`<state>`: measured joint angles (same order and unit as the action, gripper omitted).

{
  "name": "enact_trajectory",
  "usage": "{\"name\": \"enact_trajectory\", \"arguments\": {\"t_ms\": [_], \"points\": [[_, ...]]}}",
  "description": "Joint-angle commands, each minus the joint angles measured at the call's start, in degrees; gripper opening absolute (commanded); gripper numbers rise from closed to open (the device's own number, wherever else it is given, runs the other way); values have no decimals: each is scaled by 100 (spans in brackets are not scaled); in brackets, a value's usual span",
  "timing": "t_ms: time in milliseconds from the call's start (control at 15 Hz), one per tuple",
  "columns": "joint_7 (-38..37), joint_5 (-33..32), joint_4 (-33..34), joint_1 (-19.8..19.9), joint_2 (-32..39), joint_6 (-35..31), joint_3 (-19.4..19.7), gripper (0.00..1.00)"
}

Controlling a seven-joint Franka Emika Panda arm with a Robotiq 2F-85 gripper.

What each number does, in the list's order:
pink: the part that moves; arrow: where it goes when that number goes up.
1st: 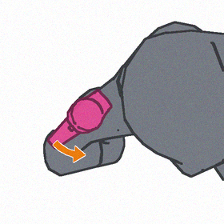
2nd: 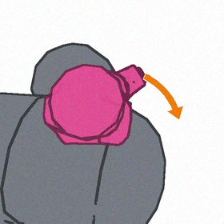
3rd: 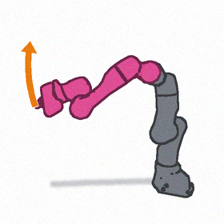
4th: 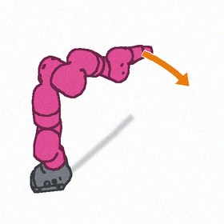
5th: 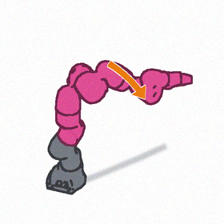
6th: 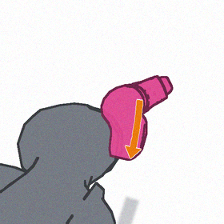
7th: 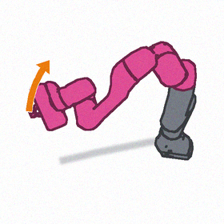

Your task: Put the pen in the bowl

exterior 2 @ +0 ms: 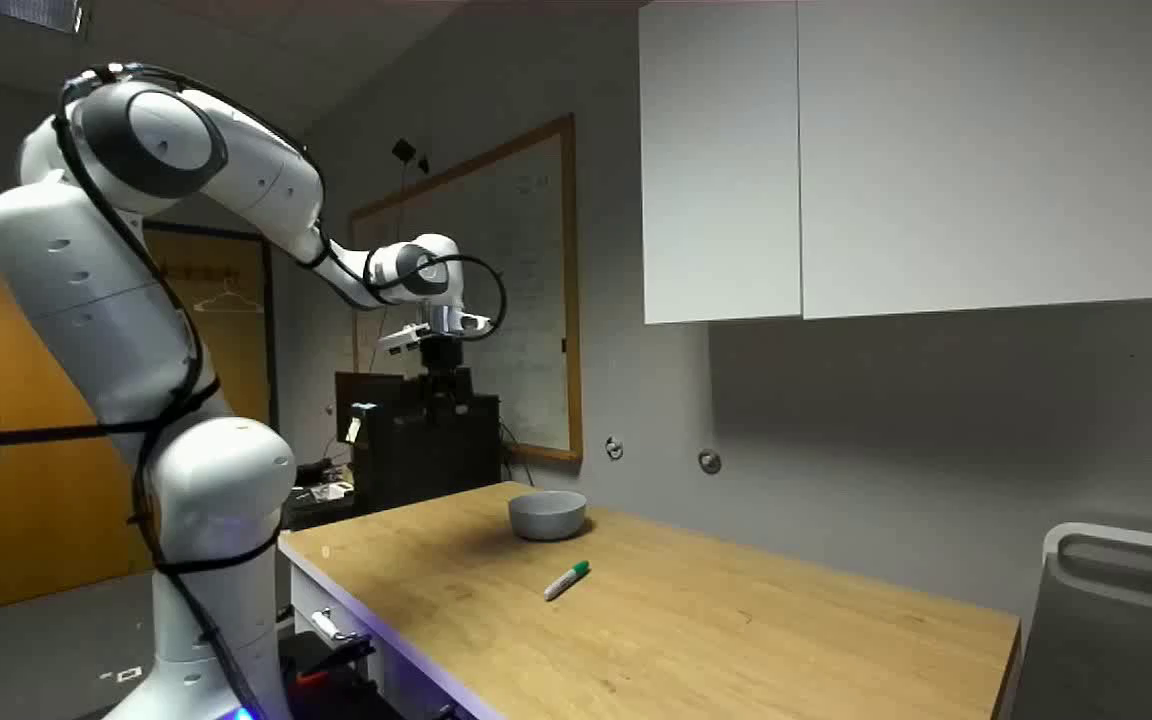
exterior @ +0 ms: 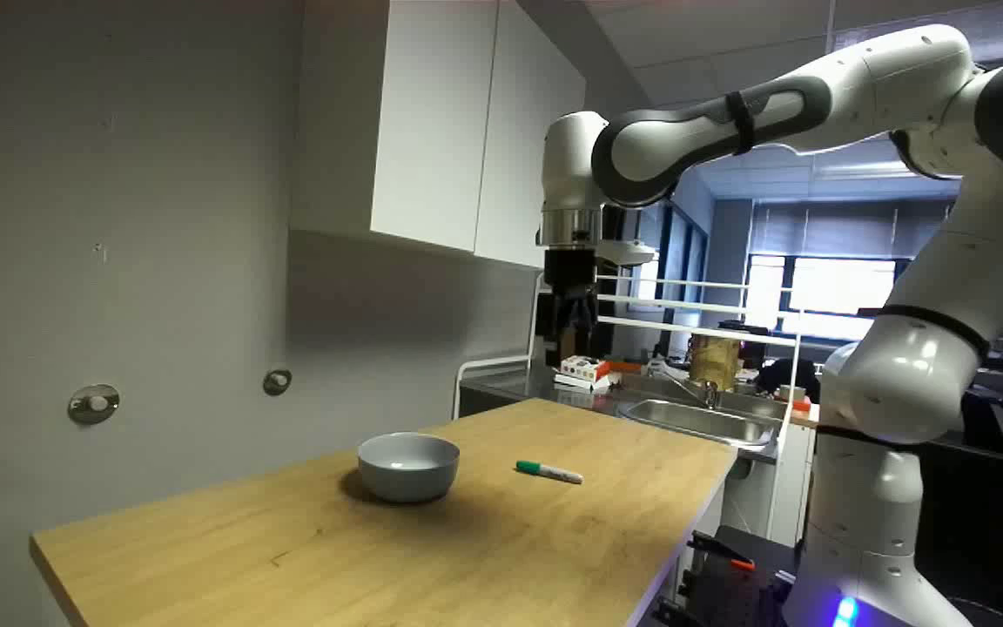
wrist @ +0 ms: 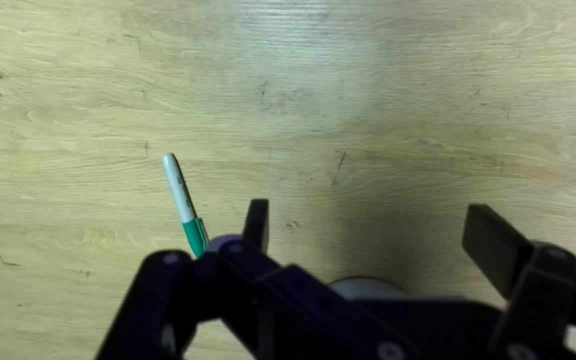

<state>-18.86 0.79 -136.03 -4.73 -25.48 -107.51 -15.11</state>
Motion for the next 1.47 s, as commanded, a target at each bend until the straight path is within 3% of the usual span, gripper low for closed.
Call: {"name": "enact_trajectory", "arguments": {"t_ms": [0, 667, 1067, 1400], "points": [[-32, -35, 14, -87, 12, 6, 75, 100], [17, -50, 84, -27, 140, 6, 156, 100], [614, -18, 293, 174, 710, -74, 756, 100], [1642, 33, 650, 380, 1442, -80, 1359, 100]]}}
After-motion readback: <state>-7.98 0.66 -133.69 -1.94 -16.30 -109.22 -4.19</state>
